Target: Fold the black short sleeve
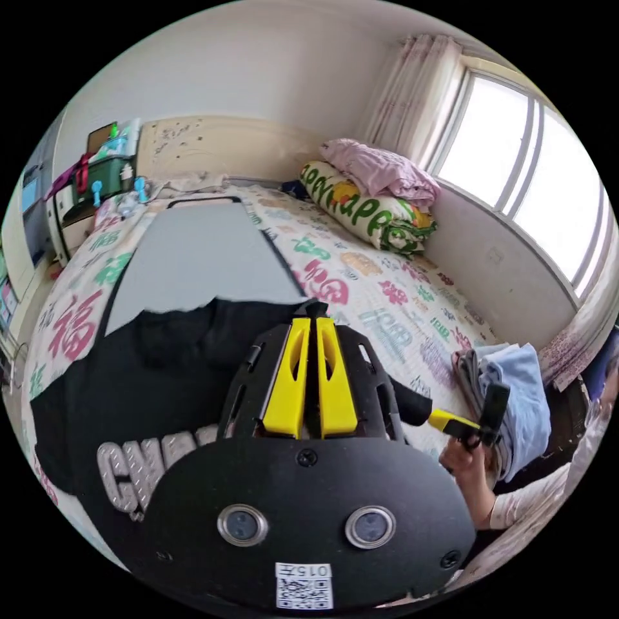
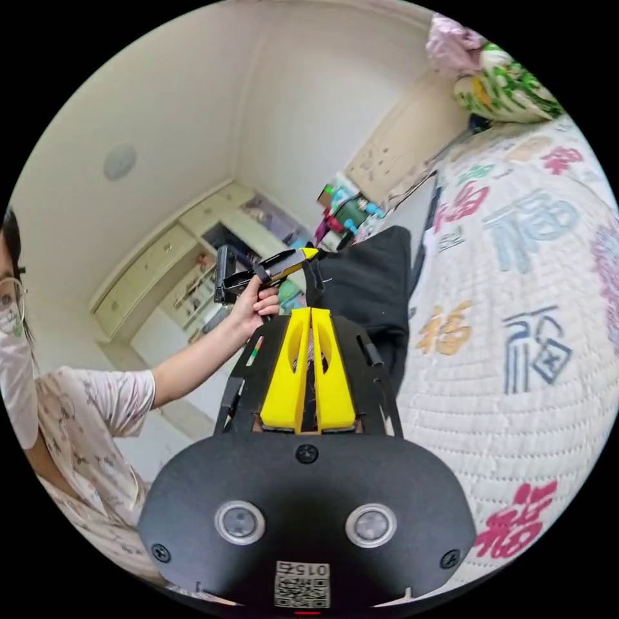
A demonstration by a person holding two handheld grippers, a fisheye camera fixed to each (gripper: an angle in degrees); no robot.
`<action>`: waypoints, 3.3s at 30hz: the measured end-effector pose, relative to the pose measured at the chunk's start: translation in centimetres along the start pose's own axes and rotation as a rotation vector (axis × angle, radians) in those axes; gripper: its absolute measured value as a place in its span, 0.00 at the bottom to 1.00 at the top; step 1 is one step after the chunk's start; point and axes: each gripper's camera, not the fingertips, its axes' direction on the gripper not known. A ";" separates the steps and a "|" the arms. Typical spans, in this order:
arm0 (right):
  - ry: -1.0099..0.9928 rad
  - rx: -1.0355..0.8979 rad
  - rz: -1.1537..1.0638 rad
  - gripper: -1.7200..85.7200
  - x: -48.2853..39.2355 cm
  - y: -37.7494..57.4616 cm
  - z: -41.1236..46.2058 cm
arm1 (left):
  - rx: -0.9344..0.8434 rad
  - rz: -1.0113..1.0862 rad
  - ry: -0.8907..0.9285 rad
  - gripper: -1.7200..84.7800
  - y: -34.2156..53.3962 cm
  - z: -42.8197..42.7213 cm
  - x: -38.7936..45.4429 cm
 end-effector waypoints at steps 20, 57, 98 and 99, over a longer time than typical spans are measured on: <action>0.323 -0.281 -0.302 0.14 7.5 29.9 7.8 | -0.193 0.178 0.033 0.09 20.9 -6.1 2.4; 0.692 -0.321 -0.184 0.03 34.0 34.4 20.2 | -0.246 -0.027 -0.043 0.07 -8.6 24.5 9.0; 0.728 -0.414 -0.153 0.03 51.1 15.6 10.1 | -0.286 0.527 0.162 0.07 -10.4 5.2 21.5; 0.734 -0.415 -0.157 0.03 51.5 15.3 9.9 | -0.235 0.447 0.082 0.07 -11.8 3.4 18.5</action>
